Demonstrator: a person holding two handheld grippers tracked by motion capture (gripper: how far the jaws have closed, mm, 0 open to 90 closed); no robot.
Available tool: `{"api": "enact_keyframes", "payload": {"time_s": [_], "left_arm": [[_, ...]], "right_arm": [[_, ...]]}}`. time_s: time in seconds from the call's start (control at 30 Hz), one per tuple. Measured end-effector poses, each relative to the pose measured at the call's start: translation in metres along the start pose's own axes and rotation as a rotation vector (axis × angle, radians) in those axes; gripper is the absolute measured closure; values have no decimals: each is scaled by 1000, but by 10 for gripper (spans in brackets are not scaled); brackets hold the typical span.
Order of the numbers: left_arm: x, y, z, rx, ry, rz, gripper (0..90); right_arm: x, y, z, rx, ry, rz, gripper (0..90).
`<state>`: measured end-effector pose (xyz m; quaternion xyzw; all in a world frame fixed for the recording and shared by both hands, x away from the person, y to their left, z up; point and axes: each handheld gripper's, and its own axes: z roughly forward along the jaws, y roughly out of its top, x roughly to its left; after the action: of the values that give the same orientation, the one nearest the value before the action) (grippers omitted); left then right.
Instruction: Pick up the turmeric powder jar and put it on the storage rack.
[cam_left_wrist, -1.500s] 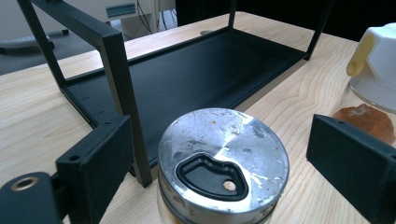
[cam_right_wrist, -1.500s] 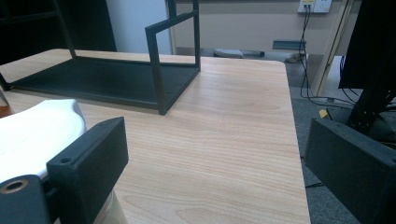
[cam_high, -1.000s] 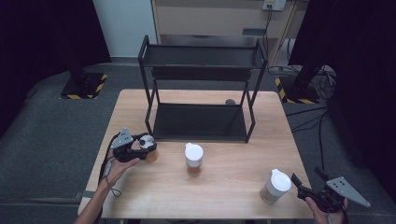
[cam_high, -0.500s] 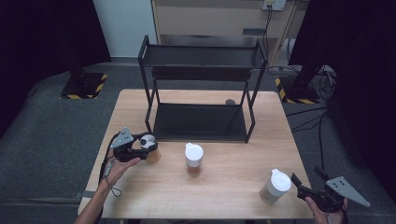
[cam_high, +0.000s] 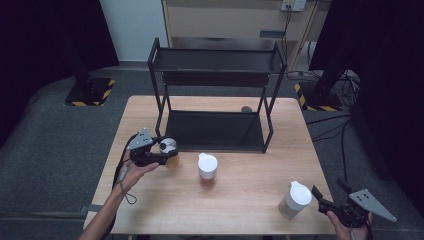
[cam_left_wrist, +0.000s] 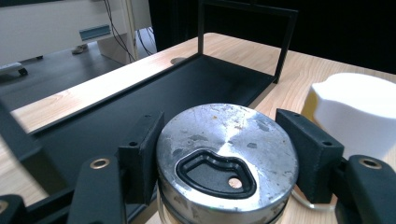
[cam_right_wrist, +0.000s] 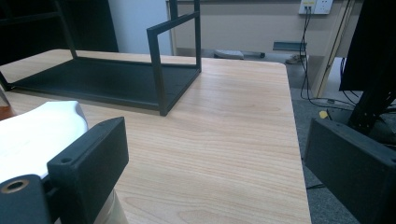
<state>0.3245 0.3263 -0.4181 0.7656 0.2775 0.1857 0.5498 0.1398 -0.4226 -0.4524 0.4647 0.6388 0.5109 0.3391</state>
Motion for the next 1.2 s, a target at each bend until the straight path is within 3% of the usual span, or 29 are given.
{"api": "enact_keyframes", "payload": {"time_s": [0.77,1.2], "left_arm": [[7,33,45,2,47,-28,341],[8,39,58,3,124,-47,341]], "right_arm": [[-1,-1,0,0,3,6,64],[-1,-1,0,0,3,7,65]]}}
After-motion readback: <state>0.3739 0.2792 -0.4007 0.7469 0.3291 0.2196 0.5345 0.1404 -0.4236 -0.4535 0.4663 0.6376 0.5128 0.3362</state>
